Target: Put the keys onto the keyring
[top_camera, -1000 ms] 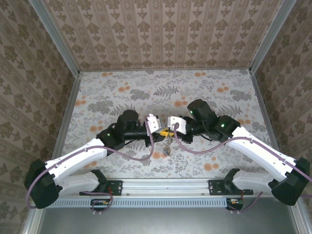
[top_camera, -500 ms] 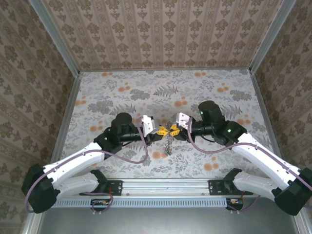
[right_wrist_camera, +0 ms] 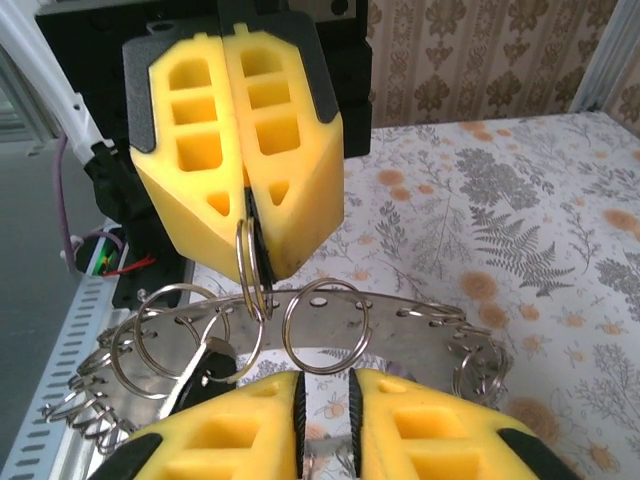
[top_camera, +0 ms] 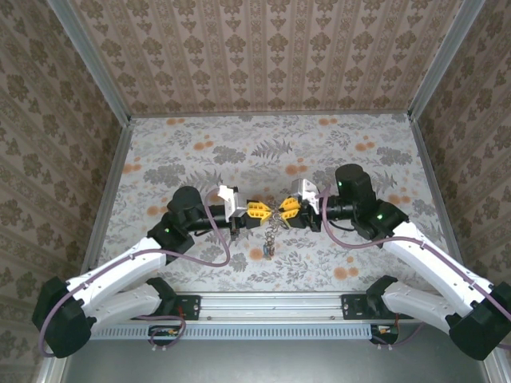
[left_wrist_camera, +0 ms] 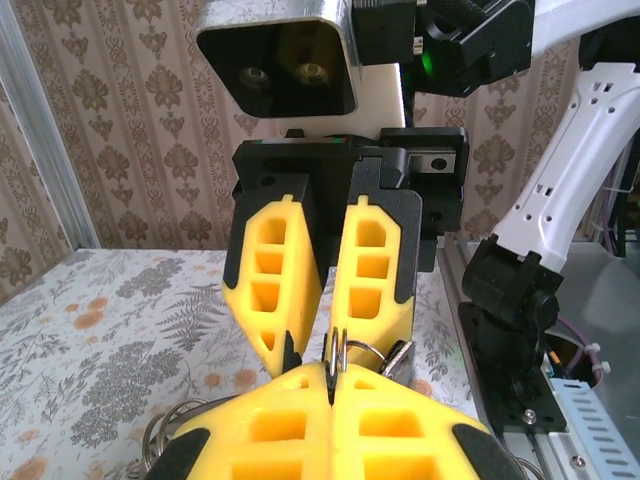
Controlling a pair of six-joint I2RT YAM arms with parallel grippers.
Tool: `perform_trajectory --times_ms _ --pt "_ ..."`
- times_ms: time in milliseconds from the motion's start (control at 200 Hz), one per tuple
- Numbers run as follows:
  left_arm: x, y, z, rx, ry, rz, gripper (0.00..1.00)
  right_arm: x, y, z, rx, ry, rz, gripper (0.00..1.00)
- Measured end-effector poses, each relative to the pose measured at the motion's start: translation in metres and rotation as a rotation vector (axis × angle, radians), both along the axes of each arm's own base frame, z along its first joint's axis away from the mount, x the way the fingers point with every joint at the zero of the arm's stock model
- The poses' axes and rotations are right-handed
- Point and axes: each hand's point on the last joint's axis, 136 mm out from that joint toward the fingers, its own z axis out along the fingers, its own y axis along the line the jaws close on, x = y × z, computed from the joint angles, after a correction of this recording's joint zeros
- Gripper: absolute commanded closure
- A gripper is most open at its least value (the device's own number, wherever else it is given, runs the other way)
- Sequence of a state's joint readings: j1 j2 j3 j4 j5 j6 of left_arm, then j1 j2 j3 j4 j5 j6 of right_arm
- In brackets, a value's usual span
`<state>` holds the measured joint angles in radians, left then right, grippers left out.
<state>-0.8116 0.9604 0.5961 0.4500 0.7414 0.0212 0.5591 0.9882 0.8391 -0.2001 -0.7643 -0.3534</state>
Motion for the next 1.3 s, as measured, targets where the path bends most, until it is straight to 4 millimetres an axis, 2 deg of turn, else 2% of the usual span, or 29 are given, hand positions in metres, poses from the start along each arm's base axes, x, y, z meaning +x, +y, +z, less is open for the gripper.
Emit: perform_trajectory --times_ms 135,440,740,820,915,1040,1300 --pt "-0.001 0.0 -0.002 -0.006 0.002 -0.007 1.0 -0.005 -0.005 0.008 0.035 -0.035 -0.005 0.74" --pt "-0.003 0.0 -0.002 -0.026 0.016 -0.018 1.0 -0.01 -0.012 0.019 0.086 -0.091 -0.018 0.79" --pt "-0.002 -0.003 -0.008 -0.01 0.039 -0.03 1.0 -0.015 -0.006 0.025 0.102 -0.076 0.041 0.68" --pt "-0.002 -0.003 -0.009 -0.008 0.041 -0.03 1.0 -0.018 -0.004 0.029 0.108 -0.069 0.066 0.68" --pt "-0.001 -0.005 -0.012 0.0 0.048 -0.03 1.0 -0.02 -0.003 0.028 0.107 -0.062 0.076 0.72" --pt "0.0 -0.006 -0.016 0.01 0.058 -0.038 1.0 -0.017 -0.001 0.019 0.082 -0.033 0.072 0.84" --pt "0.0 -0.007 -0.015 0.005 0.061 -0.04 1.0 -0.012 0.004 0.003 0.042 0.014 0.068 0.88"
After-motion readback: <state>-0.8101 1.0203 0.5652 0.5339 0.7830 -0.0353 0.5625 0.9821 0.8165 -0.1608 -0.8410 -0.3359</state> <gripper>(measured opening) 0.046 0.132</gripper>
